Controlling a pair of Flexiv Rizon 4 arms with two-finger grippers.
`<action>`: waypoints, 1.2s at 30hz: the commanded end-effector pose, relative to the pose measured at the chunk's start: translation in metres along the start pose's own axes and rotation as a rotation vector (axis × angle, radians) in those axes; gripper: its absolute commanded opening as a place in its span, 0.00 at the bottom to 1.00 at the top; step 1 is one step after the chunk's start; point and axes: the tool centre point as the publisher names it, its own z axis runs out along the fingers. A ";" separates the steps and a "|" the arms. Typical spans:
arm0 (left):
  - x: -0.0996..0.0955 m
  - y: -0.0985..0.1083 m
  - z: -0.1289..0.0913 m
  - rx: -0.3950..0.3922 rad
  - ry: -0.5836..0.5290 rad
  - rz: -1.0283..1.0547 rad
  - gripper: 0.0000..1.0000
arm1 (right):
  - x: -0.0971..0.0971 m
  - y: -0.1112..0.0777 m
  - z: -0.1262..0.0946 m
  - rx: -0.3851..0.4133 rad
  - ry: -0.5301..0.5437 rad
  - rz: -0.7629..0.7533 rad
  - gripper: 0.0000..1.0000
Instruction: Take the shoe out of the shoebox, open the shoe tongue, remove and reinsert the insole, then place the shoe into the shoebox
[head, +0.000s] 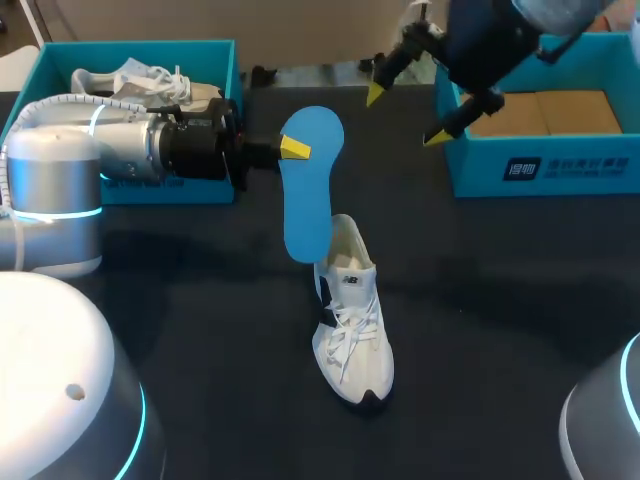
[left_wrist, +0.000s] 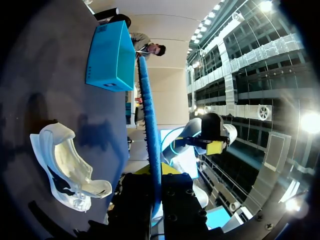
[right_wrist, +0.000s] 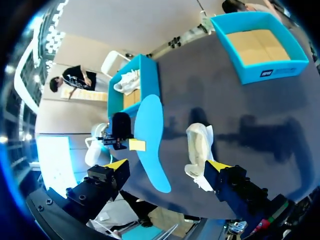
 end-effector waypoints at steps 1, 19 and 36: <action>0.000 0.001 0.000 0.002 -0.002 0.000 0.00 | -0.010 0.003 0.006 0.015 0.487 -0.001 1.00; 0.000 0.001 0.000 0.002 -0.002 0.000 0.00 | -0.026 0.010 0.025 0.072 0.677 -0.013 1.00; 0.000 0.001 0.000 0.002 -0.002 0.000 0.00 | -0.045 0.007 0.040 0.052 0.767 -0.108 1.00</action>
